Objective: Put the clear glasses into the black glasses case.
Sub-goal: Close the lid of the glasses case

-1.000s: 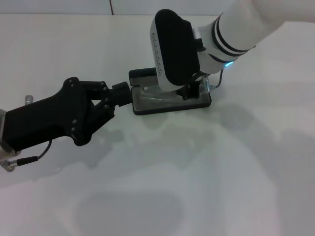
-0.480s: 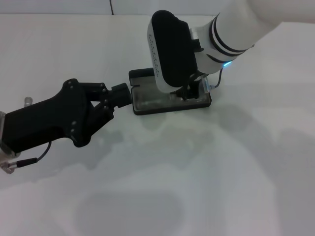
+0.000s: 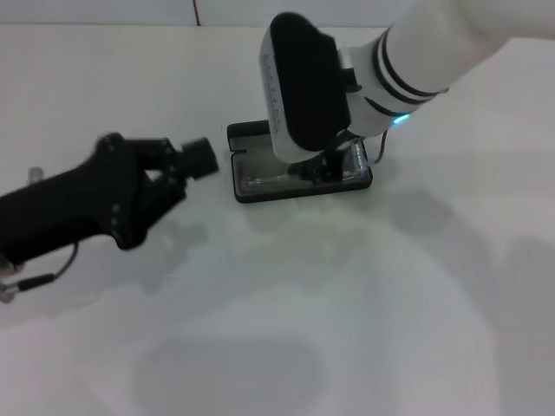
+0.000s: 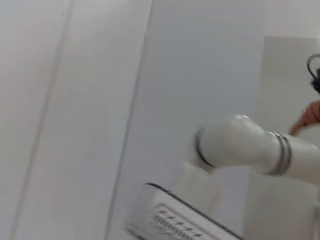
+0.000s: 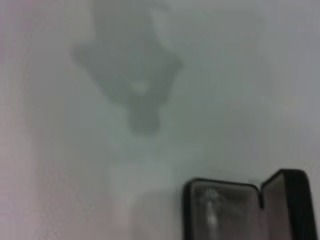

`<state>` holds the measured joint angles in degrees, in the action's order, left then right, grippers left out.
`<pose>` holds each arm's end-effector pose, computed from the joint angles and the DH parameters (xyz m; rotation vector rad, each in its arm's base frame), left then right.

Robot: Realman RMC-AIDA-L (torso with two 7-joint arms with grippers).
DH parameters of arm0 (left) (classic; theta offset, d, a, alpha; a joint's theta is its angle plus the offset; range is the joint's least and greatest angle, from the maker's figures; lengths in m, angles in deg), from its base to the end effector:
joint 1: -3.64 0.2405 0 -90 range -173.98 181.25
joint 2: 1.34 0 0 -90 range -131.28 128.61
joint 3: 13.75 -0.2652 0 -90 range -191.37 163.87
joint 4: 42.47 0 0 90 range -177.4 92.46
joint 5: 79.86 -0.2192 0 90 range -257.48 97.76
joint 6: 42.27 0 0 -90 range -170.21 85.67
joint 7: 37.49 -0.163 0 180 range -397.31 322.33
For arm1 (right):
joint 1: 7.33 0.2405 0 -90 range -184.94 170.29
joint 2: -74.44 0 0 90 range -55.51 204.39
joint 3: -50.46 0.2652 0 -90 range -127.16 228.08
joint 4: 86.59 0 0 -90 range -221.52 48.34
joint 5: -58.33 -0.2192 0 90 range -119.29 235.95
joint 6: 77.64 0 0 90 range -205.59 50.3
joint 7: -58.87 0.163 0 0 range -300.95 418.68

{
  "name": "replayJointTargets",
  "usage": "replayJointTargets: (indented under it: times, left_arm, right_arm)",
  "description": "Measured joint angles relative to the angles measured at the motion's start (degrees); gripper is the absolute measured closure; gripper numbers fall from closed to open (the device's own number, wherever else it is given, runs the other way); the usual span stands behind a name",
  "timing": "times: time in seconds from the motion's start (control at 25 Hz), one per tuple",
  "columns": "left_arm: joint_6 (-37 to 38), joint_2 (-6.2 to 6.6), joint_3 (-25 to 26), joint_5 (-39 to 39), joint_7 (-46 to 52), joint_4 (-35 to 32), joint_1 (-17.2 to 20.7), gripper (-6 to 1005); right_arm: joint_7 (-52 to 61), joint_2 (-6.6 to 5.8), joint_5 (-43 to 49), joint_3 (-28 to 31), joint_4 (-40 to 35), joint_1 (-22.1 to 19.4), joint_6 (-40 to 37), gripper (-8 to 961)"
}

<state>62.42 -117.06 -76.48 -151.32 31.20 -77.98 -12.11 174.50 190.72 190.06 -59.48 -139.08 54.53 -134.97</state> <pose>-0.2490 0.2745 0.0150 -2.5429 -0.3874 -1.4017 0.0633 0.4191 -0.1356 -2.7868 -0.5642 -0.5524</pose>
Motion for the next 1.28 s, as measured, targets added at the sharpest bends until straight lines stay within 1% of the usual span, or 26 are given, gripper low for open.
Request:
replayJointTargets:
  times: [0.12,0.2,0.28,0.32,0.4,0.52,0.6,0.64,0.68,0.72,0.84,0.96,1.04,1.12,1.28]
  left_arm:
    - [0.1,-0.33,3.7,-0.1,0.3,0.0,-0.1,932]
    - [0.0,-0.46,5.8,0.0,0.5,0.0,-0.5,932]
    - [-0.6,-0.77,8.4,0.1,0.8,0.0,-1.8,932]
    - [-1.4,-0.88,9.1,0.0,1.2,0.1,-2.6,932]
    - [-5.2,-1.07,9.8,-0.2,3.3,0.1,-5.6,932]
    - [-11.1,-1.08,9.3,-2.1,5.5,0.1,-10.1,932]
    - [-15.9,-1.31,9.2,-5.0,6.7,0.1,-14.0,932]
    - [-17.7,-1.45,9.2,-6.1,7.2,0.1,-15.1,932]
    - [-21.4,-1.97,9.2,-7.8,8.8,0.1,-17.5,932]
    - [-21.4,-1.97,9.2,-7.8,8.8,0.1,-17.5,932]
    - [-25.6,-2.66,9.2,-8.7,10.4,0.2,-19.0,932]
    - [-33.6,-3.60,9.2,-11.1,12.7,1.8,-21.3,932]
    - [-39.4,-3.82,9.1,-13.2,14.5,4.1,-23.2,933]
    - [-43.9,-3.82,8.8,-14.9,15.3,7.1,-24.9,933]
    - [-47.9,-3.95,8.1,-16.2,15.1,10.9,-25.9,933]
  right_arm:
    - [-0.1,0.00,0.0,3.6,-6.0,-5.3,-2.9,776]
    - [-0.3,-0.03,-0.7,6.1,-9.8,-9.7,-3.9,776]
    - [-0.7,-0.12,-2.3,8.4,-12.1,-13.6,-4.6,776]
    - [-1.4,-0.20,-4.0,10.7,-13.0,-16.2,-5.2,776]
    - [-3.0,-0.25,-7.6,14.3,-13.6,-19.5,-6.4,777]
    - [-9.2,-0.39,-17.1,21.9,-13.0,-25.8,-8.0,777]
    - [-14.6,-0.45,-24.0,26.9,-11.4,-29.7,-8.7,778]
    - [-17.6,-0.49,-27.6,29.0,-10.3,-31.5,-9.0,778]
    - [-22.0,-0.51,-32.7,32.3,-8.1,-34.2,-9.4,778]
    - [-22.0,-0.51,-32.7,32.3,-8.1,-34.2,-9.4,778]
    - [-25.4,-0.57,-37.7,36.0,-4.2,-36.8,-9.7,779]
    - [-28.6,-0.78,-43.1,38.1,-1.5,-39.8,-10.9,779]
    - [-29.9,-0.76,-45.0,40.1,-1.0,-41.6,-12.2,779]
    - [-30.2,-0.70,-45.7,41.1,-0.8,-42.2,-12.9,780]
    - [-30.3,-0.74,-47.5,41.2,-0.8,-42.4,-13.1,781]
